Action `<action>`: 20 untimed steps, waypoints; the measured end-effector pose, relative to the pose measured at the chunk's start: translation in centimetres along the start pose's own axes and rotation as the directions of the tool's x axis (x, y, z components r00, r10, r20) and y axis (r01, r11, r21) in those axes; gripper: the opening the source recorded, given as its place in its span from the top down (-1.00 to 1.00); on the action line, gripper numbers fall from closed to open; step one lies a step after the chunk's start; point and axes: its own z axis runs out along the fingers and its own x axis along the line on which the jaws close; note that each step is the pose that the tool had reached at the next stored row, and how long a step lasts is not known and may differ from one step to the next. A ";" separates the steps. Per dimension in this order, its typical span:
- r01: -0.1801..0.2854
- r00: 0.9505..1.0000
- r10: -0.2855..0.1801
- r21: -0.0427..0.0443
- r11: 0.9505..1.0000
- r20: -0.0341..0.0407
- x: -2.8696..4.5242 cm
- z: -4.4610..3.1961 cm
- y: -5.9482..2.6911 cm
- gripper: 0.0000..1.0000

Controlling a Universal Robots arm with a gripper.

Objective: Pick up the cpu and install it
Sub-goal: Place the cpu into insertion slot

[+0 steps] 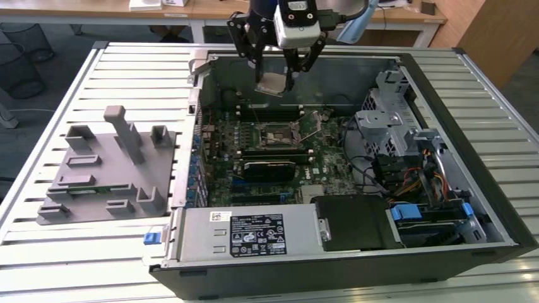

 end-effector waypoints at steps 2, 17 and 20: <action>-0.025 1.000 0.025 0.000 1.000 0.001 0.01 0.03 0.02 -0.06; -0.196 0.981 0.196 -0.001 0.981 0.008 0.07 0.27 0.17 -0.06; -0.230 0.973 0.230 -0.001 0.973 0.009 0.08 0.31 0.18 -0.06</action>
